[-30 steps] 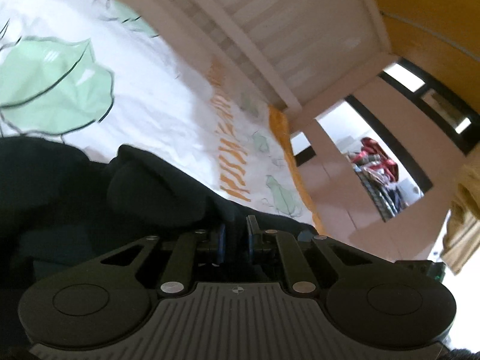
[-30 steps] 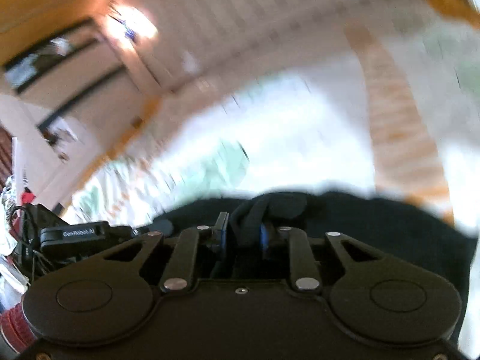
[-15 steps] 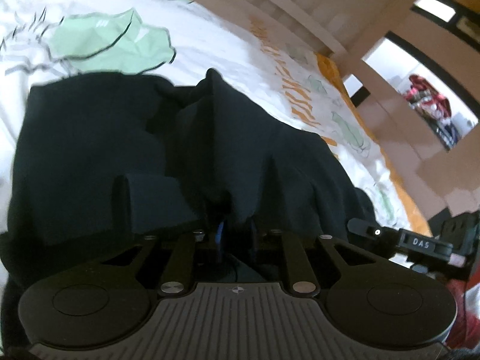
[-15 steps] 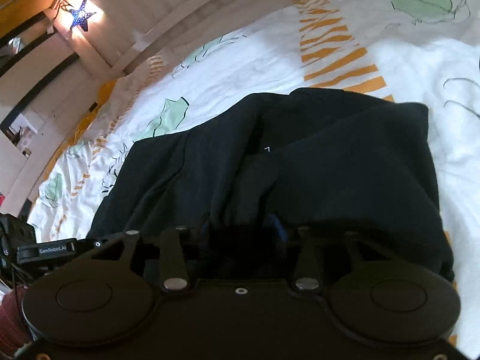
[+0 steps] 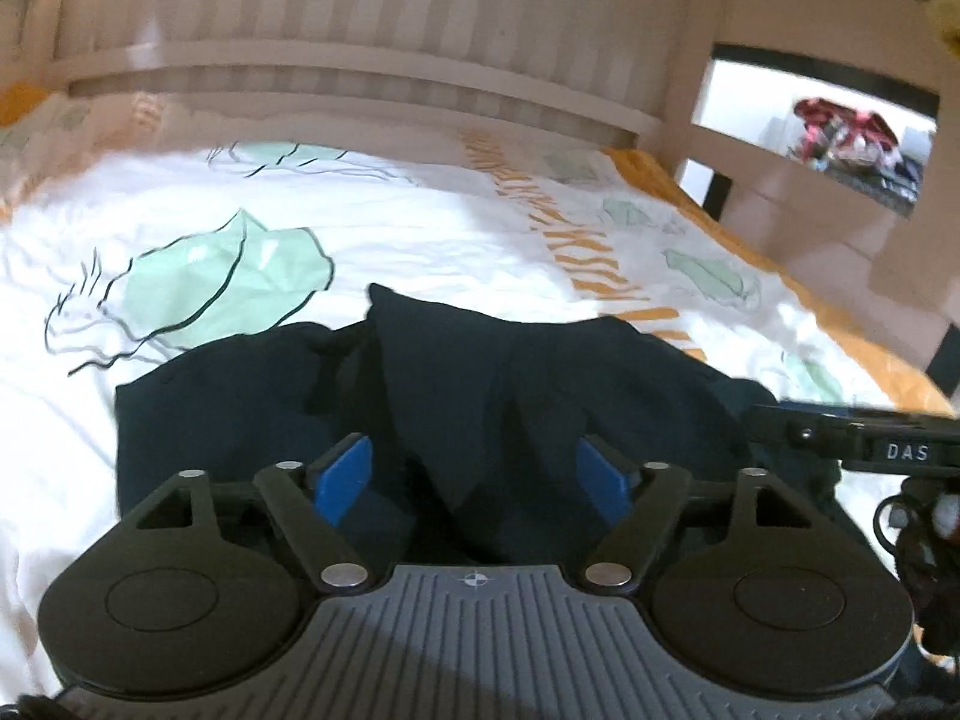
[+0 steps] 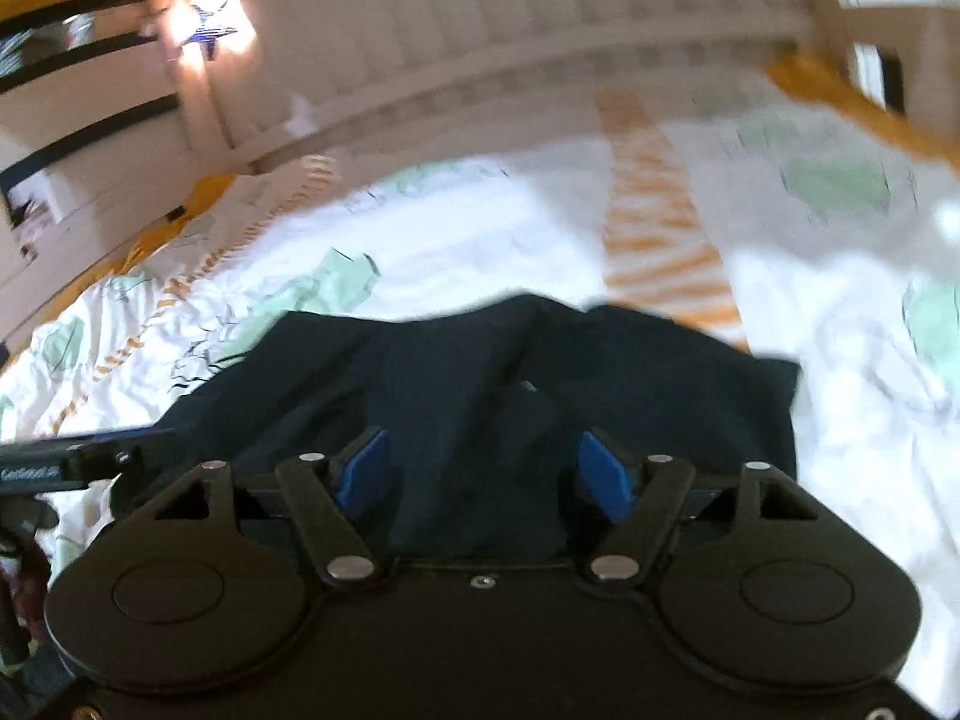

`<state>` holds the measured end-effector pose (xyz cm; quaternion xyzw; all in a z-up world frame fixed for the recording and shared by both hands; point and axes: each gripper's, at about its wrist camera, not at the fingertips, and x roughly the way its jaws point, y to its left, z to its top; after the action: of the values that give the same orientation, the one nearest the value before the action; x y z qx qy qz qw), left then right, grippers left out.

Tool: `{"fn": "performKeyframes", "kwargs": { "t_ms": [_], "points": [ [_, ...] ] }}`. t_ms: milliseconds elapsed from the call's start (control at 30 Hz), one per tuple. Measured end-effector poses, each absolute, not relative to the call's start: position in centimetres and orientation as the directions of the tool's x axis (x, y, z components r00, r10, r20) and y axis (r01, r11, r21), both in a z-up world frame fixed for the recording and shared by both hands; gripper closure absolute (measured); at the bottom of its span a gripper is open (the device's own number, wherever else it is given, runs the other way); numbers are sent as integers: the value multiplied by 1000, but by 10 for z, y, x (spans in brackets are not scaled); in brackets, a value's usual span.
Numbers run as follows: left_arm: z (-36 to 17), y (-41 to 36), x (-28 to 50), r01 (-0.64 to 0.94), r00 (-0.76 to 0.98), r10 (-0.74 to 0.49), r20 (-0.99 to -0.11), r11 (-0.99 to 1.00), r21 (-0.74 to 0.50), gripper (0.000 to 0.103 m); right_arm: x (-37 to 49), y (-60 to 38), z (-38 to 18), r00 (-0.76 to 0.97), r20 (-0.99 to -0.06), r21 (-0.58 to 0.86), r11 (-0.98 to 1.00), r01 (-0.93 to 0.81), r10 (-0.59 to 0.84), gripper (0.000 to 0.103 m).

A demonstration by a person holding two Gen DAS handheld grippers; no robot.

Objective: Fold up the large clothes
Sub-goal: 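Open both grippers and release the folded hoodie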

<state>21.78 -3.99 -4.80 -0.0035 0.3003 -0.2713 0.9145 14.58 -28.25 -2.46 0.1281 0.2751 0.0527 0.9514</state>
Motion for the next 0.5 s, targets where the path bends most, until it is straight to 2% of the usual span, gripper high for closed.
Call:
{"fn": "performKeyframes", "kwargs": {
  "t_ms": [200,300,367,433,500],
  "points": [
    [-72,-60,223,454,684,-399,-611,888,-72,26,159,-235,-31,813,-556,125,984,-124,173,24],
    [-85,-60,235,405,690,-334,-642,913,-39,25,173,-224,-46,801,-589,35,994,-104,104,22],
    [-96,-58,243,395,682,-317,-659,918,-33,13,186,-223,-58,789,-614,-35,997,-71,35,24],
    [-105,-52,245,386,687,-322,-651,921,-49,7,193,-229,-68,777,-629,-42,998,-47,10,22],
    [-110,-47,245,381,693,-334,-639,922,-69,5,195,-234,-75,778,-628,-20,999,-38,17,19]
  ]
}}
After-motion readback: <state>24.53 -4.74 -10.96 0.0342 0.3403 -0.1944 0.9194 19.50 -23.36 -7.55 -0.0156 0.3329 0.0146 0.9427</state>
